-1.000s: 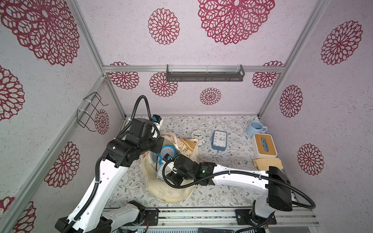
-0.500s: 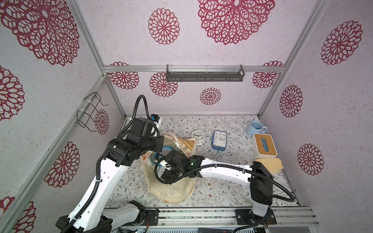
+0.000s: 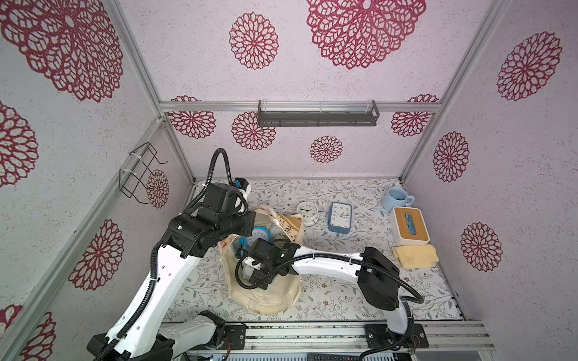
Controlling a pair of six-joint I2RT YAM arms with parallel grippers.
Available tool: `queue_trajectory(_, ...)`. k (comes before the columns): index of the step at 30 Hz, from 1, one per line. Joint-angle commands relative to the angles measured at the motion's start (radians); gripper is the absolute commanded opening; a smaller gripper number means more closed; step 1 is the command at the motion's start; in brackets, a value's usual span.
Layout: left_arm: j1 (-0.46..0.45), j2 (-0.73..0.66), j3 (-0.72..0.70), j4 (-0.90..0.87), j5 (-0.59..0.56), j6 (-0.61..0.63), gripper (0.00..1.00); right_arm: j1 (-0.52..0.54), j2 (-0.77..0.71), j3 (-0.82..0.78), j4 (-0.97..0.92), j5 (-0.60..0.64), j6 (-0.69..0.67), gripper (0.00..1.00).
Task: Take the alarm clock out of the canvas bag
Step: Pick up the alarm from the canvas bag.
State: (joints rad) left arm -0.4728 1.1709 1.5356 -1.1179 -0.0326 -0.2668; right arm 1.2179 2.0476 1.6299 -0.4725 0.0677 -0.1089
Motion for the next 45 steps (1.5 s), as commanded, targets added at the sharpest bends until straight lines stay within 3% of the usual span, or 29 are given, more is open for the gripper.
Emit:
queue_trajectory(1, -0.007, -0.021, 0.001, 0.056, 0.025, -0.011, 0.00, -0.002, 0.052, 0.031, -0.011, 0.024, -0.022, 0.99)
queue_trajectory(5, -0.006, -0.025, -0.002, 0.053, 0.026, -0.012, 0.00, -0.002, 0.096, 0.059, -0.015, 0.065, -0.002, 0.97)
queue_trajectory(13, -0.007, -0.038, -0.009, 0.048, 0.017, -0.012, 0.00, -0.002, 0.053, 0.045, -0.012, 0.067, 0.015, 0.70)
queue_trajectory(17, -0.006, -0.050, -0.022, 0.051, 0.007, -0.015, 0.00, -0.003, -0.022, 0.007, -0.008, 0.062, 0.014, 0.65)
queue_trajectory(33, -0.001, -0.027, -0.001, 0.026, -0.101, -0.122, 0.00, -0.003, -0.350, -0.111, -0.089, -0.103, 0.051, 0.63)
queue_trajectory(38, 0.007, 0.020, 0.043, -0.019, -0.134, -0.177, 0.00, -0.003, -0.513, -0.128, -0.125, -0.172, 0.051, 0.63)
queue_trajectory(45, 0.041, 0.089, 0.124, -0.090, -0.176, -0.237, 0.00, -0.068, -0.729, -0.107, -0.201, -0.064, 0.104, 0.63)
